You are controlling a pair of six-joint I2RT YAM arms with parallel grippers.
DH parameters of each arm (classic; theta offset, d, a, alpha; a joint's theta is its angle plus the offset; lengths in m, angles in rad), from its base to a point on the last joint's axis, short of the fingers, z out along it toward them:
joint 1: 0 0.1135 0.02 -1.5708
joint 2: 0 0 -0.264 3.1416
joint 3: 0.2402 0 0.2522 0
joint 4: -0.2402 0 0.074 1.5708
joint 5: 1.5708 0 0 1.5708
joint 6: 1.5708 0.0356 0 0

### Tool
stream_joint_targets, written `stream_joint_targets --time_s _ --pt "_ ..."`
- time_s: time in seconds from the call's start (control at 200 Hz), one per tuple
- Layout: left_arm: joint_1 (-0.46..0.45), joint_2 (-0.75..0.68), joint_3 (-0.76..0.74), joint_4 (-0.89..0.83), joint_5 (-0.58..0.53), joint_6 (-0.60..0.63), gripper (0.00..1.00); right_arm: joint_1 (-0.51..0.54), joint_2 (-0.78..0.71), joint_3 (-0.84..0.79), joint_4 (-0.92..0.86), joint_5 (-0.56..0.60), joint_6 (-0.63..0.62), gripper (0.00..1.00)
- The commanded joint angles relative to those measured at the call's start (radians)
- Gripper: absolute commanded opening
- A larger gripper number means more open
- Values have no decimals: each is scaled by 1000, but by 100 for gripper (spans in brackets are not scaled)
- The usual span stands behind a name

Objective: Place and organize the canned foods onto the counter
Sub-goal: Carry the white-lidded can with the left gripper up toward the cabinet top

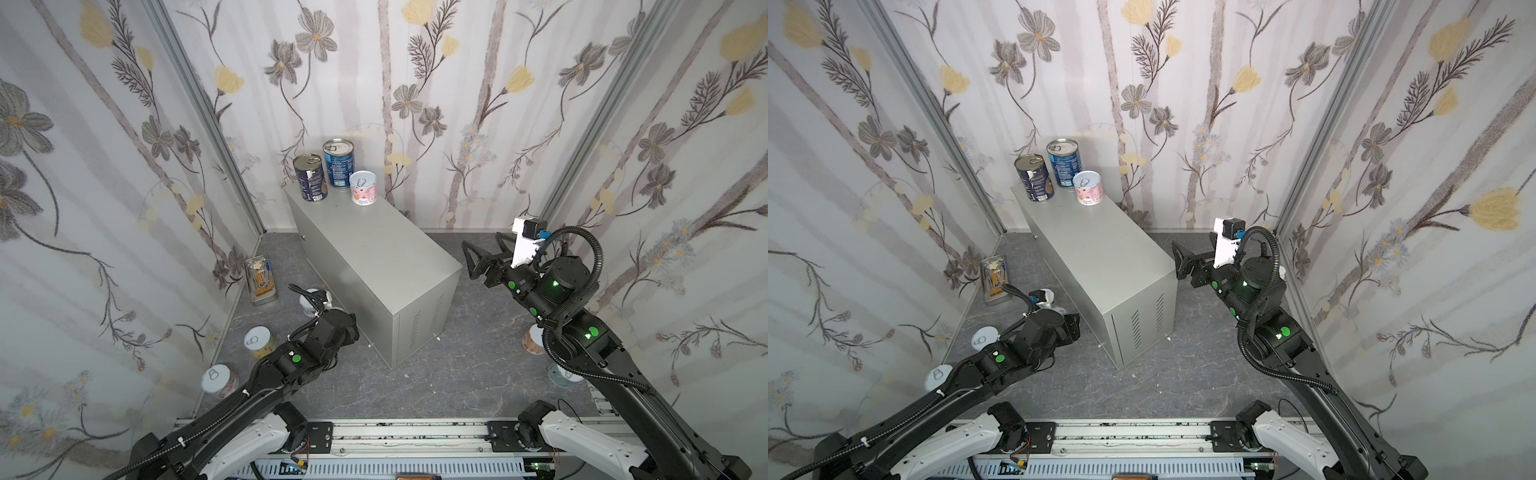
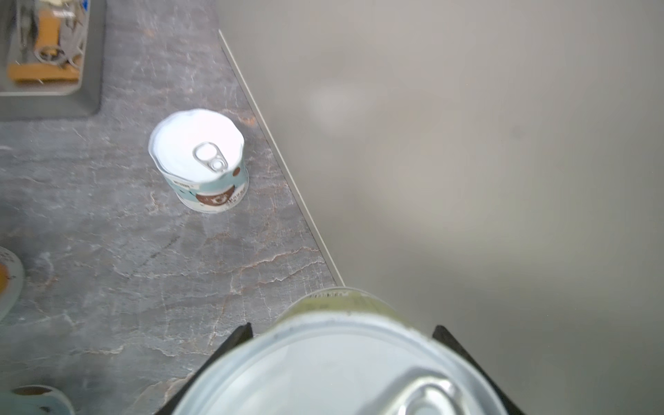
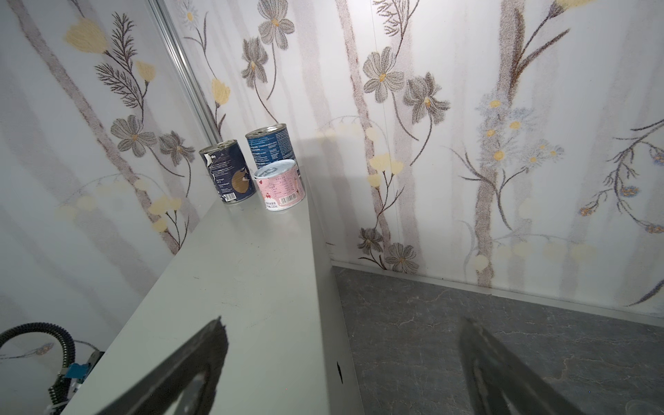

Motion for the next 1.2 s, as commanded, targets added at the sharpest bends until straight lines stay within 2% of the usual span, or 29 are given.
stream_joint_targets --time_s 0.0,0.16,0.445,0.894,1.194 --pt "0 -48 50 -84 -77 49 58 -2 -4 9 11 10 8 100" --pt "0 -79 143 -159 -125 106 58 -2 -16 4 -2 6 15 100" --pt "2 -25 396 -223 -99 236 59 -2 -11 -20 -24 -21 41 100" --pt "46 215 785 -219 -122 426 61 -1 -24 -45 -16 -35 54 99" --pt "165 362 949 -150 2 500 61 -2 -27 -81 -10 -43 50 99"
